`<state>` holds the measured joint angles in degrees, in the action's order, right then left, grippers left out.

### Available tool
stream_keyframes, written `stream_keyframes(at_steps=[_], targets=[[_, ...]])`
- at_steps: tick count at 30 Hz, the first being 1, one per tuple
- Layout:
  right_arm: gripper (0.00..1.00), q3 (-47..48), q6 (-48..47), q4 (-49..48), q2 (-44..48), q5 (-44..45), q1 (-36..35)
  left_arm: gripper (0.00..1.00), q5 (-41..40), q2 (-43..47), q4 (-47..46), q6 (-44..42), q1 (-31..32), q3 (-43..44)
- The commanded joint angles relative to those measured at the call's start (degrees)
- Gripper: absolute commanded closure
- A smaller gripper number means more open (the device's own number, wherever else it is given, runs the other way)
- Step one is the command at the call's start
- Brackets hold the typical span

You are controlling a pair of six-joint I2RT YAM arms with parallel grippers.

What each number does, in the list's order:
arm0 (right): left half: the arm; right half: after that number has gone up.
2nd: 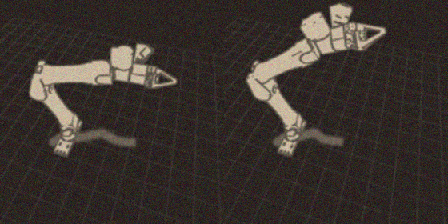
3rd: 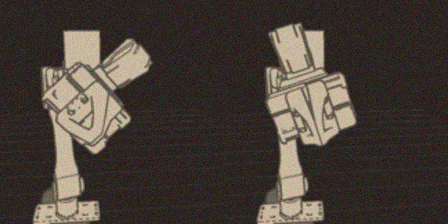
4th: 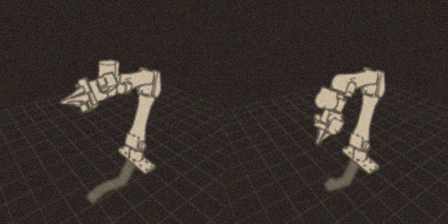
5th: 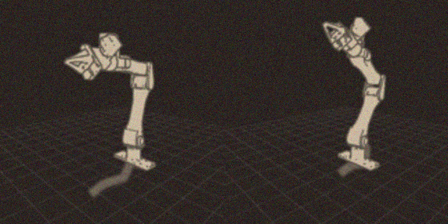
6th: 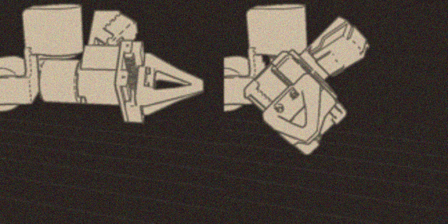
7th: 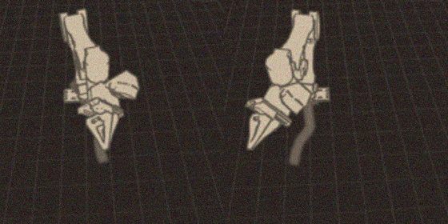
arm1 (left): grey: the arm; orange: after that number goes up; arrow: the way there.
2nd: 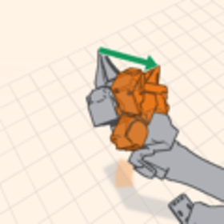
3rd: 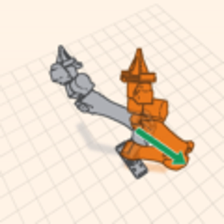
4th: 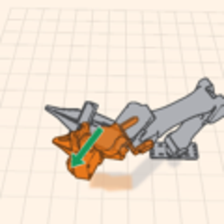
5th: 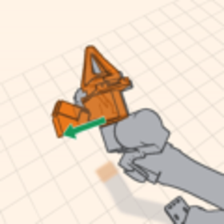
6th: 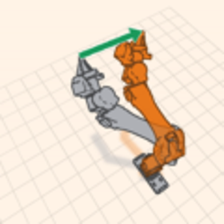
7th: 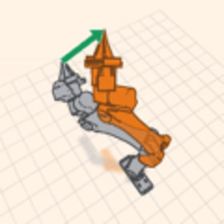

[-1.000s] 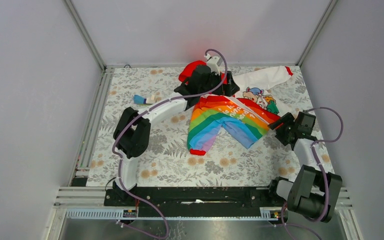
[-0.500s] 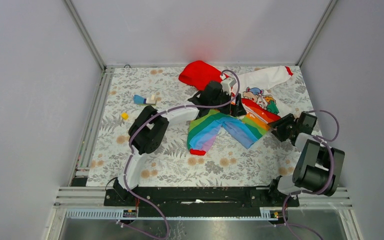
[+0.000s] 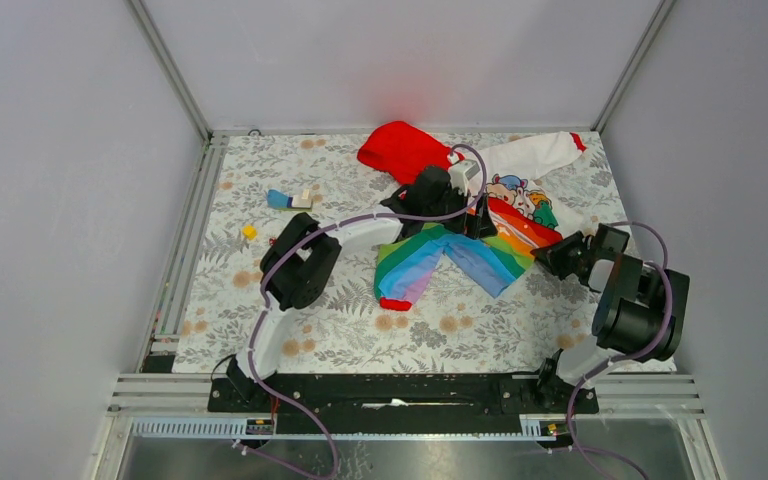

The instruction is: Zip up the jacket

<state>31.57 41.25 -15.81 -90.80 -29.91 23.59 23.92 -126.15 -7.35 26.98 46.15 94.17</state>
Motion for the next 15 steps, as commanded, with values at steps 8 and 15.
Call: stream_keyframes(at_steps=[8, 15], targets=[[0.94, -6.4, -2.4, -4.9, 7.4, -9.4, 0.0, 0.1, 2.1, -3.2, -1.7, -0.2, 1.1, 4.8], [0.85, -8.8, -5.8, -9.3, 16.1, -8.3, -1.9, 0.11, 8.7, -5.8, -2.1, 2.2, 0.9, 7.3]])
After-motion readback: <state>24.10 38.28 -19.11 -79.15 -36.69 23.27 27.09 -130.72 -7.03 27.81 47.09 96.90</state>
